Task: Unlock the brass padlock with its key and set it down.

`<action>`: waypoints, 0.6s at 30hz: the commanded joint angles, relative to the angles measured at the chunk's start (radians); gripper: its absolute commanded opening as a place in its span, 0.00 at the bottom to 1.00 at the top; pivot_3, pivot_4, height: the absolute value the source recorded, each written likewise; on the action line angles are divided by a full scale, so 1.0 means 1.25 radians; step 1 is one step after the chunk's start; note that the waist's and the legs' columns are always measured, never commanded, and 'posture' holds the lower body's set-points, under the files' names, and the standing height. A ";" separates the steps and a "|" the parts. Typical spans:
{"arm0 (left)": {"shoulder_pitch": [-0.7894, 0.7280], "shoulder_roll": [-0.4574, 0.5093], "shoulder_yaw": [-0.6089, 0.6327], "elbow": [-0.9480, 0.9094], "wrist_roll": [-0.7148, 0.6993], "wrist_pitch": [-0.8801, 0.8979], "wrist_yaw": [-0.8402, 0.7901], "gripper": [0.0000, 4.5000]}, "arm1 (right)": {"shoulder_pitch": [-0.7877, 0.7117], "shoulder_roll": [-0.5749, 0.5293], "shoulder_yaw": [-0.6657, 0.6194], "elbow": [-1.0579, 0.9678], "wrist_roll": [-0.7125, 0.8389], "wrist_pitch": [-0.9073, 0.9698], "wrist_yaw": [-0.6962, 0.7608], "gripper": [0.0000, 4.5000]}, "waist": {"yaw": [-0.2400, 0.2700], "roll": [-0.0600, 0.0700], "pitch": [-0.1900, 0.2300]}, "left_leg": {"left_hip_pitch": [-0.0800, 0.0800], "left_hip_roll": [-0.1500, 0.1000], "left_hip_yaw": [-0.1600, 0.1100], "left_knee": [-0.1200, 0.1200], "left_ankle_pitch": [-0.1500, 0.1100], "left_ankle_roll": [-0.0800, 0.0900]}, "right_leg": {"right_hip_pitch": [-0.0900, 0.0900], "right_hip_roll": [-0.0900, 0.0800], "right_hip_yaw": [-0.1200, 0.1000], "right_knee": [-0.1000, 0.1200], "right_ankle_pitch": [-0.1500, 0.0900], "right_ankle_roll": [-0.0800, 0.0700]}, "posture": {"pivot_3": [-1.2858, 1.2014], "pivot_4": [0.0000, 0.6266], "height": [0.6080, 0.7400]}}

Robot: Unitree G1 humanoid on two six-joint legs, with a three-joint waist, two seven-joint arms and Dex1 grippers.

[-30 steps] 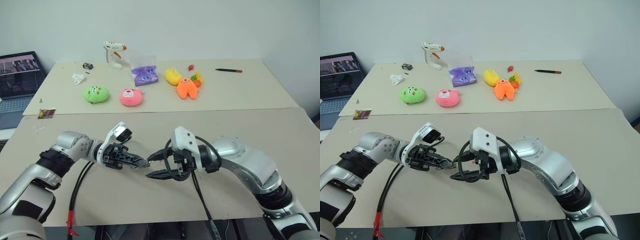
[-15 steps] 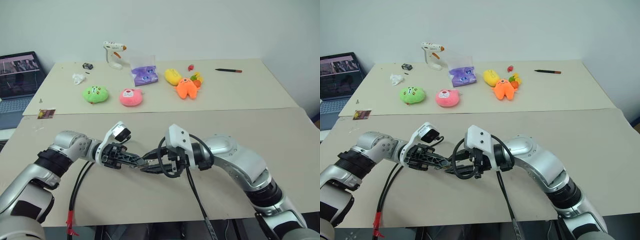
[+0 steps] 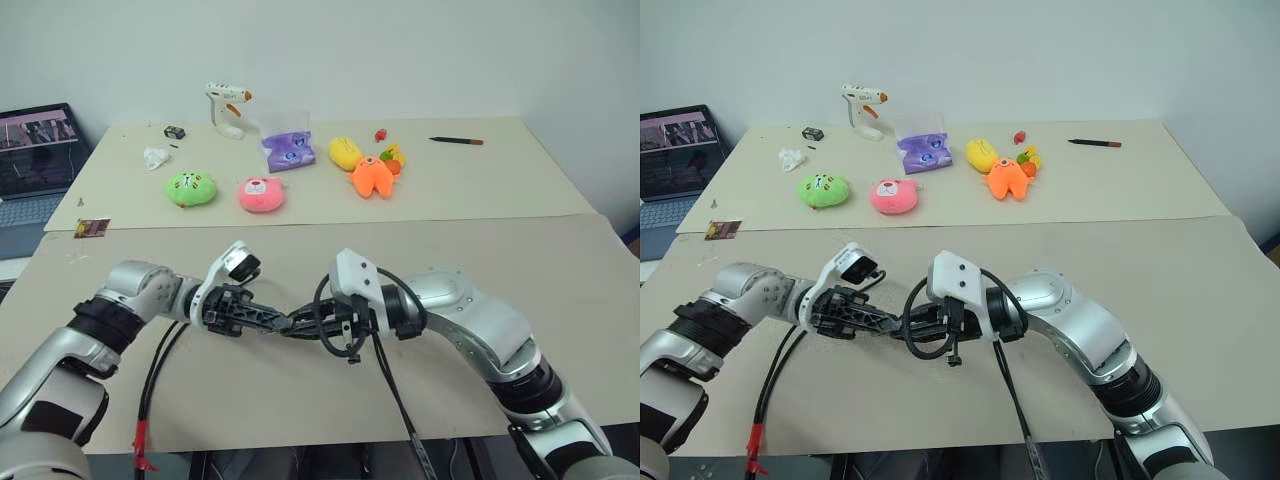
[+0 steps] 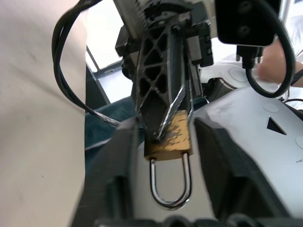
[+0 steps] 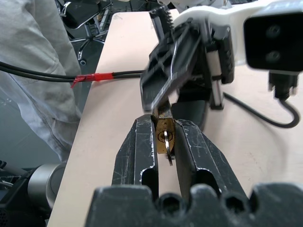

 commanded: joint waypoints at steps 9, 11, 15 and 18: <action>0.022 0.090 0.060 0.053 0.067 -0.123 -0.007 0.99 | -0.007 -0.036 -0.066 -0.034 0.041 0.017 0.006 0.03 | 0.000 0.000 0.000 | 0.001 0.000 0.000 0.000 0.000 0.000 | 0.000 0.000 0.000 0.000 0.000 0.000 | 0.52 0.24 1.00; 0.020 0.081 0.088 0.082 0.096 -0.145 -0.007 0.99 | -0.005 -0.048 -0.085 -0.036 0.050 0.022 0.006 0.03 | 0.001 0.000 0.000 | 0.001 0.000 0.000 0.000 0.000 0.000 | 0.000 0.000 0.000 0.000 0.000 0.000 | 0.52 0.24 1.00; 0.018 0.046 0.141 0.120 0.142 -0.152 -0.007 0.94 | -0.007 -0.059 -0.103 -0.040 0.066 0.032 0.001 0.03 | 0.002 0.000 0.000 | 0.000 0.000 0.000 0.000 0.000 0.000 | 0.000 0.000 0.000 -0.001 0.000 0.000 | 0.52 0.24 1.00; 0.027 0.011 0.167 0.124 0.171 -0.138 -0.007 0.77 | -0.011 -0.057 -0.105 -0.045 0.075 0.038 -0.001 0.03 | 0.001 0.000 0.000 | 0.000 0.000 0.000 0.000 0.000 0.000 | 0.000 0.000 0.000 -0.001 0.000 0.000 | 0.52 0.24 1.00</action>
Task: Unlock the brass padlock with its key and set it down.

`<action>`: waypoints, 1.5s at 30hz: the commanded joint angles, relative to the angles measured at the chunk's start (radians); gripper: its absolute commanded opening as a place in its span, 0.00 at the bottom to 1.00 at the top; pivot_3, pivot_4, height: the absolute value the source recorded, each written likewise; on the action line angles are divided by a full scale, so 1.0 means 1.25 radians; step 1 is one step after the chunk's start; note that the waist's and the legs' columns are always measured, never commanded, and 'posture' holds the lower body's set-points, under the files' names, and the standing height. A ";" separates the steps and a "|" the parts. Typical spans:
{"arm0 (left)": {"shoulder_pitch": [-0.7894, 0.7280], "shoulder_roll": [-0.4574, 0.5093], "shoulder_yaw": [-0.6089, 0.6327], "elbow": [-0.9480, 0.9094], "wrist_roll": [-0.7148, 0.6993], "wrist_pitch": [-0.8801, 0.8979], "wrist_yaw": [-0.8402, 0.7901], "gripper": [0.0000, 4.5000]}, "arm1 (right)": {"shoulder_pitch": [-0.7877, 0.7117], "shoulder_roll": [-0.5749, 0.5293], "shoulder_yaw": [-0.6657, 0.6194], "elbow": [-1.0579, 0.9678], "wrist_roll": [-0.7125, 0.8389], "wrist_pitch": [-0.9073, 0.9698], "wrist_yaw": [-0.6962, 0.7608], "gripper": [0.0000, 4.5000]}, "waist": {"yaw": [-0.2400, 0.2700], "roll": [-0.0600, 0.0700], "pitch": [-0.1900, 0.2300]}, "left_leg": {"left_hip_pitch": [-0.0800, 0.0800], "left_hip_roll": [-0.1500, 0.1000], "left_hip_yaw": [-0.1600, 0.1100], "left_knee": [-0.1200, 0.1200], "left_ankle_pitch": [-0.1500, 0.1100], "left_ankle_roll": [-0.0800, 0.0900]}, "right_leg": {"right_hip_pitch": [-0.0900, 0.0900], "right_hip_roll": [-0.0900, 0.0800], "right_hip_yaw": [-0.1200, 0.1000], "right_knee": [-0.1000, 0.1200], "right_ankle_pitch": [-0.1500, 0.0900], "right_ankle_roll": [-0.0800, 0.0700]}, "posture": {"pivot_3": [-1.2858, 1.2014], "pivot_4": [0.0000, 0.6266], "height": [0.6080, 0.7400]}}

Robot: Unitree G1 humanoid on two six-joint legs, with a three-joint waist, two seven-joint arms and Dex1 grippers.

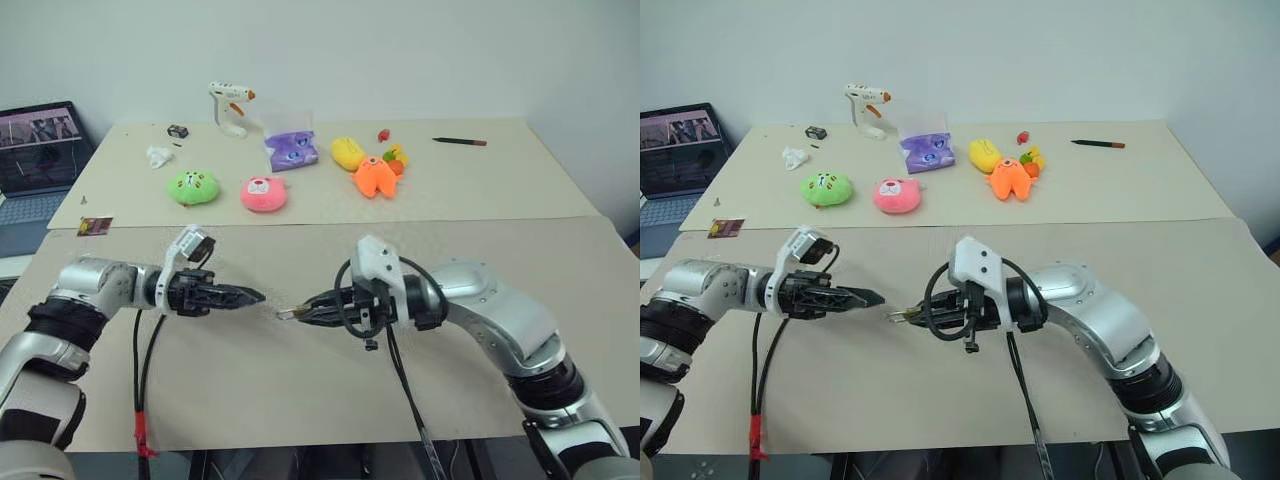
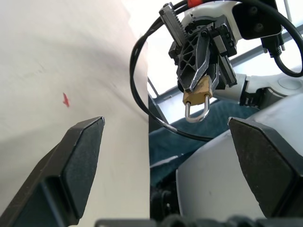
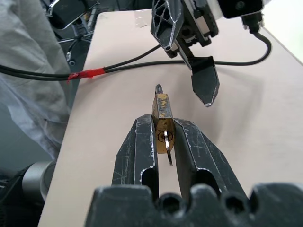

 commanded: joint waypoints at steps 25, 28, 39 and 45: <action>0.034 -0.046 0.066 -0.209 -0.035 0.159 -0.007 0.01 | -0.062 0.019 -0.004 -0.020 0.038 0.013 -0.019 0.03 | -0.003 0.000 0.000 | 0.000 0.001 0.000 0.000 0.000 0.000 | 0.000 0.000 0.001 0.000 0.000 0.000 | 0.52 0.24 1.00; 0.030 -0.046 0.066 -0.200 -0.025 0.153 -0.007 0.01 | -0.066 0.019 -0.001 -0.017 0.033 0.009 -0.016 0.03 | -0.002 0.000 0.000 | 0.000 0.001 0.000 0.000 0.000 0.000 | 0.000 0.000 0.000 0.000 0.000 0.000 | 0.52 0.24 1.00; 0.029 -0.049 0.068 -0.193 -0.026 0.158 -0.007 0.01 | -0.071 0.028 0.007 0.015 0.002 -0.017 -0.010 0.03 | -0.003 0.000 0.000 | 0.000 0.000 0.000 0.000 0.000 0.000 | 0.000 0.000 0.000 0.000 0.000 0.000 | 0.52 0.24 1.00; 0.031 -0.054 0.079 -0.172 -0.023 0.163 -0.007 0.01 | -0.065 0.036 0.014 0.046 -0.030 -0.045 -0.012 0.03 | -0.003 0.000 0.000 | 0.000 0.000 0.000 0.000 0.000 0.000 | 0.000 0.000 0.000 0.000 0.000 0.000 | 0.52 0.24 1.00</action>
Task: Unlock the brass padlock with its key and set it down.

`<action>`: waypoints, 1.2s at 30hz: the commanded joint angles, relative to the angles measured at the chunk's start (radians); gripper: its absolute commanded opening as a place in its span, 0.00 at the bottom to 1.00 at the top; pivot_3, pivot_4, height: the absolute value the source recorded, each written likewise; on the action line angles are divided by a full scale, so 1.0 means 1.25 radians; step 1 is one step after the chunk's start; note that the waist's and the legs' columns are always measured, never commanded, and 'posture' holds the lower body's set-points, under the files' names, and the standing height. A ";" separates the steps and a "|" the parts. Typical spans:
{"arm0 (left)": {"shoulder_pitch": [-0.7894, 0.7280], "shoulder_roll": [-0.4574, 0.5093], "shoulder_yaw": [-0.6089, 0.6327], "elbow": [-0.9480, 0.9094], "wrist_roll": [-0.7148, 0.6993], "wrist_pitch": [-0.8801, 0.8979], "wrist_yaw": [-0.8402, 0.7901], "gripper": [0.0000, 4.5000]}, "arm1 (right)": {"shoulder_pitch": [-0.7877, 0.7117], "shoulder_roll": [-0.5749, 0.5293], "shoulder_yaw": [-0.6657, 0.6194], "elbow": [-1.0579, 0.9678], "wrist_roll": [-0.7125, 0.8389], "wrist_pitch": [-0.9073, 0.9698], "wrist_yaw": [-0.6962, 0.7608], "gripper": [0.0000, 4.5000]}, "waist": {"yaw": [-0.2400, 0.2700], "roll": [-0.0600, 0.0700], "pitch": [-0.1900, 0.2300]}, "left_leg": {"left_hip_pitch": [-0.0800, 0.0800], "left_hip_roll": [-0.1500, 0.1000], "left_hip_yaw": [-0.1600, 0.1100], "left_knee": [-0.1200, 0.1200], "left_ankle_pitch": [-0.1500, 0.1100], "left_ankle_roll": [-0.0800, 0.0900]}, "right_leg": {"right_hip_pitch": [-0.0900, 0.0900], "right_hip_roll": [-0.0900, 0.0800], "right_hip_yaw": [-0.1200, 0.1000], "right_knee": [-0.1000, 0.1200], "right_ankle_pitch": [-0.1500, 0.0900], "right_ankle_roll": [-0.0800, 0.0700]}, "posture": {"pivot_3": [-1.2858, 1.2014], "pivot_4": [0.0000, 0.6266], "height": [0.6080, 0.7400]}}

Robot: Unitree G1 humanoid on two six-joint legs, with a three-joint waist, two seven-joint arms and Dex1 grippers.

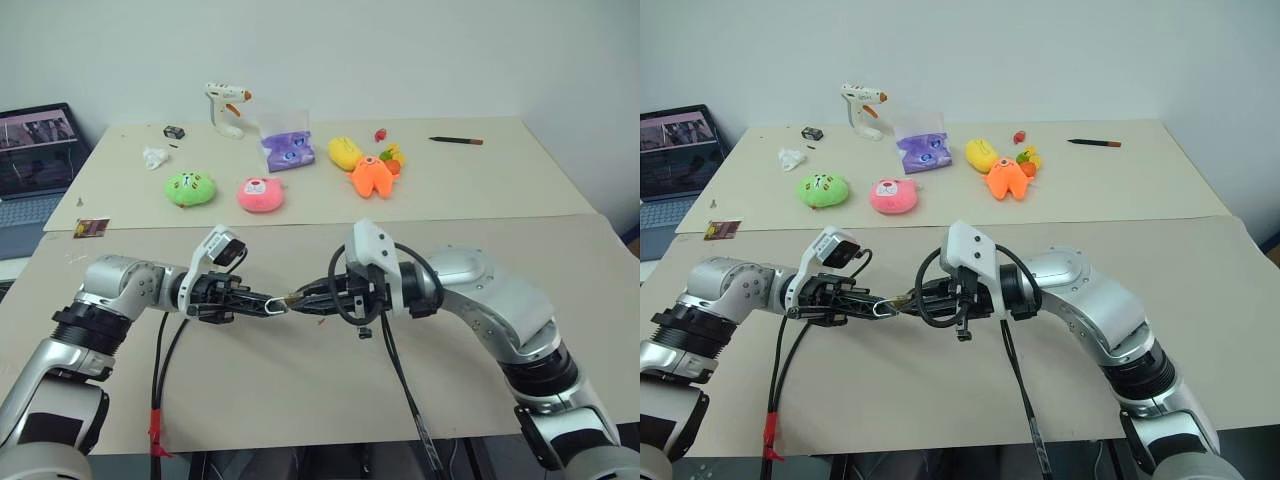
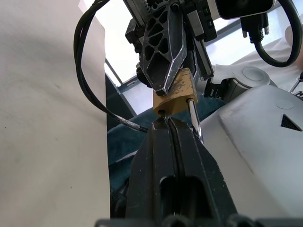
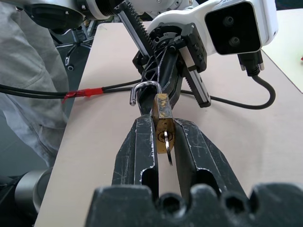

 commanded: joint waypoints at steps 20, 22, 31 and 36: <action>0.014 0.001 0.069 0.034 0.028 -0.014 -0.009 0.01 | 0.051 -0.047 -0.007 0.035 -0.086 -0.083 0.047 0.03 | 0.000 0.000 0.000 | 0.000 0.000 0.000 0.000 0.000 0.000 | 0.000 0.000 0.000 0.000 0.000 0.000 | 0.52 0.24 1.00; 0.026 0.011 0.087 0.024 0.037 -0.028 -0.009 0.01 | 0.056 -0.076 -0.023 0.043 -0.085 -0.089 0.066 0.03 | 0.000 0.000 0.000 | 0.000 0.000 0.000 0.000 0.000 0.000 | 0.000 0.000 0.000 0.000 0.000 0.000 | 0.52 0.24 1.00; 0.147 0.051 0.154 -0.098 0.323 -0.475 0.121 0.53 | 0.065 -0.158 -0.079 0.131 -0.108 -0.152 0.116 0.03 | 0.002 0.000 0.000 | 0.000 0.001 0.000 0.000 0.000 -0.001 | 0.001 -0.005 0.000 -0.001 0.000 -0.001 | 0.52 0.24 1.00; 0.237 0.100 0.216 -0.219 0.361 -0.614 0.104 0.94 | 0.064 -0.164 -0.094 0.179 -0.135 -0.225 0.124 0.03 | 0.004 0.000 0.000 | -0.001 0.001 0.000 -0.001 -0.002 -0.003 | 0.000 -0.006 0.000 -0.003 0.001 -0.001 | 0.52 0.24 1.00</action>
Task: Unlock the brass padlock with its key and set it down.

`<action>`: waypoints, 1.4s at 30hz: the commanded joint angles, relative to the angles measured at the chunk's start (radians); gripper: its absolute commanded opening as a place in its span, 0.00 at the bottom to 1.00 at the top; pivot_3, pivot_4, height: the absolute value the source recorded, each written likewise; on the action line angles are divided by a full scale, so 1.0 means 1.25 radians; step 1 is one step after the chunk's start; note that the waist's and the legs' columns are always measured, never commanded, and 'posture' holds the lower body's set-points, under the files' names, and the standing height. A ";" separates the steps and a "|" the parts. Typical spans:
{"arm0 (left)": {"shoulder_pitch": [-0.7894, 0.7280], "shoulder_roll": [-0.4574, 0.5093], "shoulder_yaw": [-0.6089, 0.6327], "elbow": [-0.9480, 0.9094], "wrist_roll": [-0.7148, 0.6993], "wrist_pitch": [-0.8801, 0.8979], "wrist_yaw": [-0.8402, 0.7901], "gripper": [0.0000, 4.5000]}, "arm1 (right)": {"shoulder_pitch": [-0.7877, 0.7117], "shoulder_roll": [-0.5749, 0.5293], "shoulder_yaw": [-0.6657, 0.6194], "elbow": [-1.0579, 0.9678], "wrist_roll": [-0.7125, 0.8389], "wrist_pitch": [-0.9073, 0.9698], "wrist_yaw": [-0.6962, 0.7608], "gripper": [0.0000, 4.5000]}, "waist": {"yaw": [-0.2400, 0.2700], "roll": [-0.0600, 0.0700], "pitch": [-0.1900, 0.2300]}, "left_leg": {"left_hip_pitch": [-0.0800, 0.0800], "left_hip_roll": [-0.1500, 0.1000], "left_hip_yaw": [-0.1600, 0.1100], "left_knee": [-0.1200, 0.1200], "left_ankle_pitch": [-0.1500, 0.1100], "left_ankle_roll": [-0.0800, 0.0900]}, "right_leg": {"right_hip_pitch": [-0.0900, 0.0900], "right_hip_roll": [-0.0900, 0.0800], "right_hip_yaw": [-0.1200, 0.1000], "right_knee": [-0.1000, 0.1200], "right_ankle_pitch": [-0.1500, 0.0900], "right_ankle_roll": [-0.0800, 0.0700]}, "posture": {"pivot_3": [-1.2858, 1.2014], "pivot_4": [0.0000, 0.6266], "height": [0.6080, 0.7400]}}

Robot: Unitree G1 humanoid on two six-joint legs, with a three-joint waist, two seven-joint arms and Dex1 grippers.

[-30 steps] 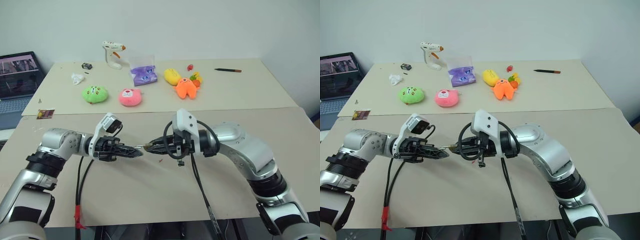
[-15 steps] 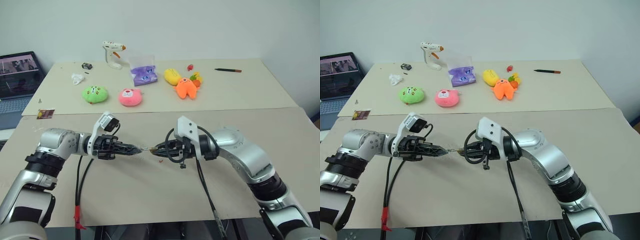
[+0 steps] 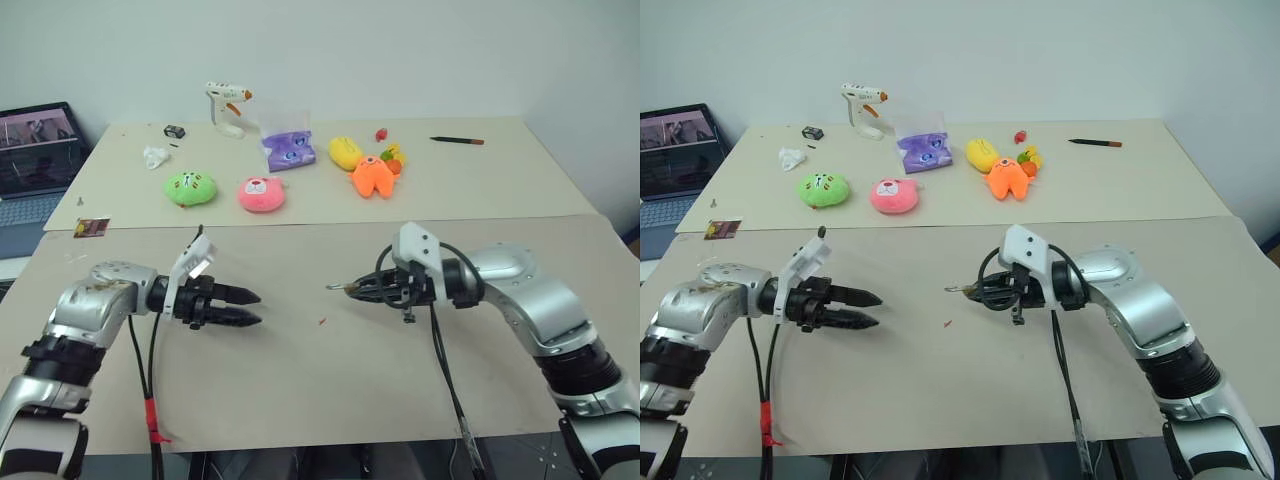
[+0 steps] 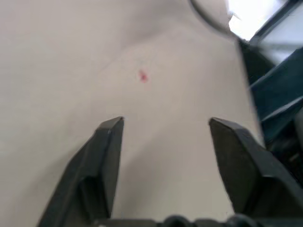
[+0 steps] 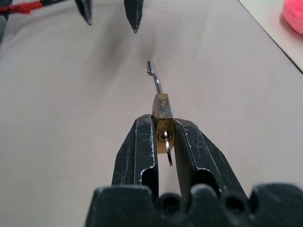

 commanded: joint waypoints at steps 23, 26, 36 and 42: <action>0.067 0.085 0.203 -0.357 -0.258 0.233 0.061 0.98 | -0.048 0.134 0.204 0.525 -0.978 -1.187 -0.840 0.03 | -0.001 0.001 0.001 | 0.012 0.002 0.004 -0.008 -0.001 -0.009 | -0.001 0.010 0.001 0.003 -0.001 -0.002 | 0.52 0.24 1.00; 0.060 0.082 0.197 -0.355 -0.257 0.233 0.058 0.98 | -0.047 0.106 0.220 0.557 -1.064 -1.216 -0.970 0.03 | -0.003 0.001 0.001 | 0.015 0.002 0.006 -0.013 0.001 -0.012 | -0.001 0.011 0.001 0.003 -0.002 -0.005 | 0.52 0.24 1.00; 0.020 0.033 0.144 -0.336 -0.237 0.216 0.054 1.00 | -0.042 0.004 0.292 0.611 -1.219 -1.247 -1.146 0.54 | -0.004 0.000 0.001 | 0.019 0.009 0.012 -0.014 0.002 -0.016 | 0.003 0.016 0.012 0.006 -0.003 -0.010 | 0.52 0.24 1.00; 0.007 0.006 0.121 -0.320 -0.217 0.201 0.052 1.00 | -0.055 -0.091 0.308 0.634 -1.240 -1.287 -1.191 0.99 | 0.005 -0.001 0.001 | 0.022 0.010 0.013 -0.015 0.002 -0.013 | 0.005 0.018 0.015 0.004 -0.003 -0.010 | 0.52 0.24 1.00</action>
